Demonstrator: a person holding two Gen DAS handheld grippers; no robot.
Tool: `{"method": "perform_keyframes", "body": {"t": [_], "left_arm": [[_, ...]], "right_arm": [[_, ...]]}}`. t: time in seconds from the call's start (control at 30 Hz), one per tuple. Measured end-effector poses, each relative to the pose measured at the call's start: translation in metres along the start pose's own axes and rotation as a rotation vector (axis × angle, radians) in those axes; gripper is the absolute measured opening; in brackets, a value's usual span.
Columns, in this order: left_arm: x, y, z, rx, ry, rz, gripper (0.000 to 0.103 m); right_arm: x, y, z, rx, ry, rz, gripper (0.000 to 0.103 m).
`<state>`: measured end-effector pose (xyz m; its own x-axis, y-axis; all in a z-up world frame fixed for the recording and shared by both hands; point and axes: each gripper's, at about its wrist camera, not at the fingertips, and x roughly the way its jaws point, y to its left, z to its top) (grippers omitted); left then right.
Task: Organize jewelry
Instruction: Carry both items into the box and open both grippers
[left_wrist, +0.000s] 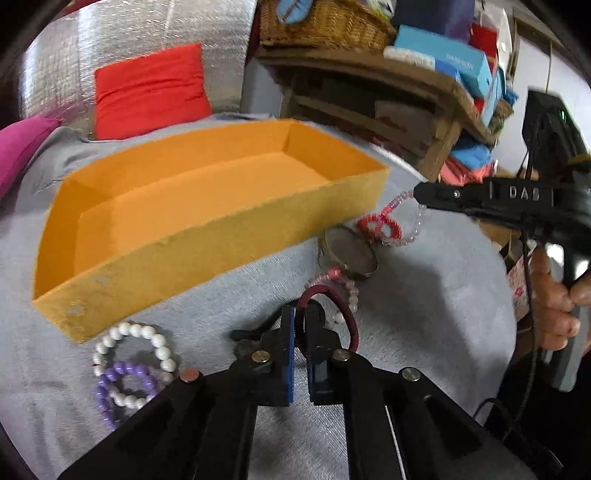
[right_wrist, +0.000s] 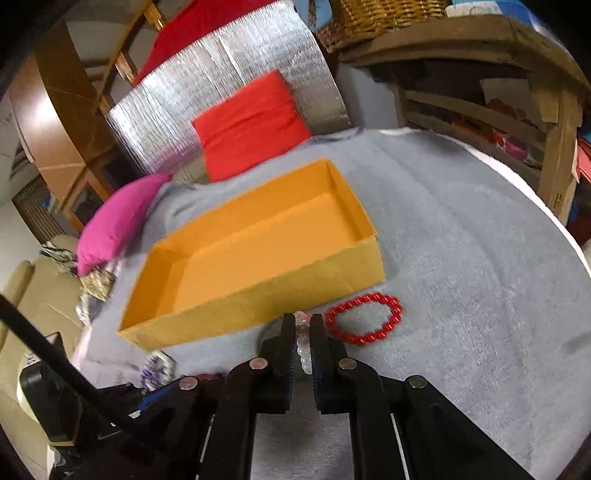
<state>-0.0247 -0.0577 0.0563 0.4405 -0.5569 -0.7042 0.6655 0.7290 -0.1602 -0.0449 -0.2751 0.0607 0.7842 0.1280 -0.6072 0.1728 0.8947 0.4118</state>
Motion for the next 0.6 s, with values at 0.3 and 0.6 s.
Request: {"method": "perform_keyframes", "body": {"t": [0.3,0.6], "left_arm": [[-0.069,0.032,0.034,-0.113,-0.252,0.039,0.005],[-0.032,0.096,0.044,-0.331,-0.183,0.245,0.005]], "right_arm": [[-0.004,0.038,0.025,-0.013,-0.122,0.122,0.009],[0.073,0.074,0.043,-0.023,0.008,0.149,0.009]]}}
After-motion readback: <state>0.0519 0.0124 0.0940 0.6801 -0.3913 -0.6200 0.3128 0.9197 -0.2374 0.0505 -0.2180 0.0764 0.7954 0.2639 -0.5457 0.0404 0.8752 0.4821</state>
